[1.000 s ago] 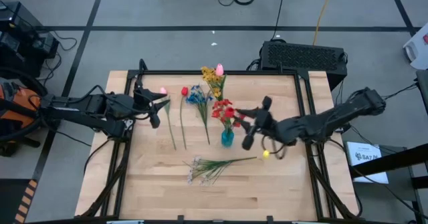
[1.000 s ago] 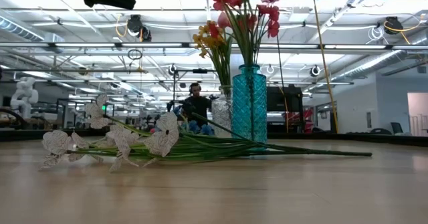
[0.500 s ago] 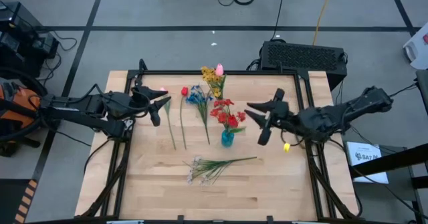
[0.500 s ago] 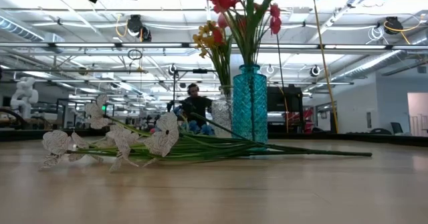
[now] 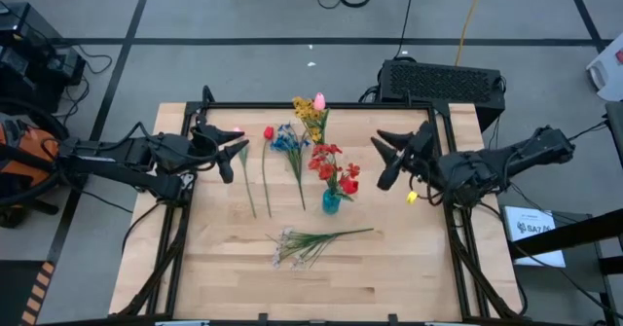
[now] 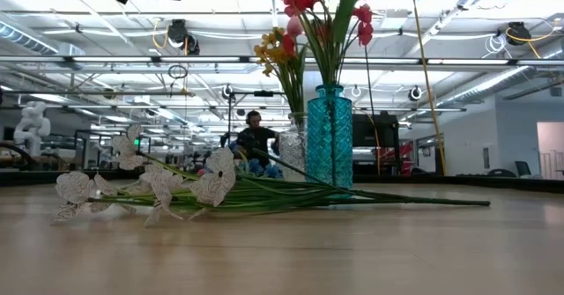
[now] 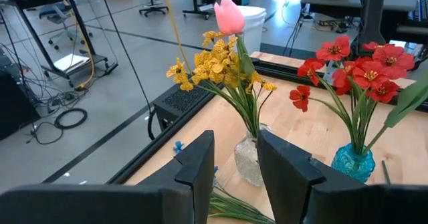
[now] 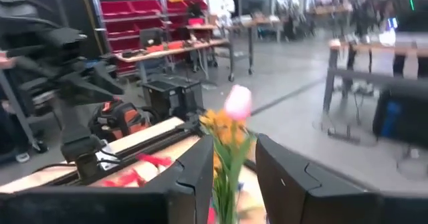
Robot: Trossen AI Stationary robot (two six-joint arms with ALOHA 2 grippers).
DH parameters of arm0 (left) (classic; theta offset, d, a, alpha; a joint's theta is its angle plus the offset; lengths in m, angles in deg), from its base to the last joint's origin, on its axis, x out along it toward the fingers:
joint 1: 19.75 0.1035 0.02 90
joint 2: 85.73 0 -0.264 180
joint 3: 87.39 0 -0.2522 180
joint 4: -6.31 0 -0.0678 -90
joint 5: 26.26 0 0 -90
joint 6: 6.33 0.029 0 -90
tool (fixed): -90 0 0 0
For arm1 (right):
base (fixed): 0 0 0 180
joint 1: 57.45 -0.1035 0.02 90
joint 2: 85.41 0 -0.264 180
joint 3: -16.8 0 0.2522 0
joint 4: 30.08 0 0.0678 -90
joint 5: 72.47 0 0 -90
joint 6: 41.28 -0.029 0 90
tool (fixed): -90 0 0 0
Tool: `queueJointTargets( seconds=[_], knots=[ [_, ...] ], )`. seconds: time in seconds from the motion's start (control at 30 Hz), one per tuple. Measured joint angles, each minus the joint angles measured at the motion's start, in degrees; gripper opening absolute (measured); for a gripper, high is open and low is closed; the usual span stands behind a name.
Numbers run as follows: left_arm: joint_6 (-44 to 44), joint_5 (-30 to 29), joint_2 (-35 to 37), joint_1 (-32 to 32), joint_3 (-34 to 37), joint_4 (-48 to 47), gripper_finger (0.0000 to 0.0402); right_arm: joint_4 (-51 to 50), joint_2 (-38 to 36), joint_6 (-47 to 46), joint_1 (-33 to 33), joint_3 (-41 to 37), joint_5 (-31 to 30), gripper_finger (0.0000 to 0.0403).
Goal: Sort flowers into vase by color
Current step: Put the pink tulip into the transparent vase
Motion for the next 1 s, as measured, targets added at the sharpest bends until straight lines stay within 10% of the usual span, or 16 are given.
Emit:
queueJointTargets(
  seconds=[0.23, 0.53, 0.73, 1.0],
  knots=[
    [-0.02, 0.02, 0.0, -0.01, 0.0, 0.0, 0.0122, -18.98, -3.06, -26.47, 2.83, 0.0, 2.65, 0.0102],
    [-0.02, -0.34, 0.0, 0.0, 0.0, 0.01, 0.0122, -45.2, -0.07, -49.48, 5.4, 0.0, 32.74, 0.0102],
    [-0.78, -1.56, -0.05, 0.0, -0.02, 0.02, 0.0122, -54.87, 3.27, -54.89, 5.4, 0.0, 37.89, 0.0102],
    [-30.99, -6.51, -5.17, 3.66, -0.02, -8.26, 0.0122, -55.58, 4.51, -54.72, 5.4, 0.0, 37.51, 0.0102]
  ],
)
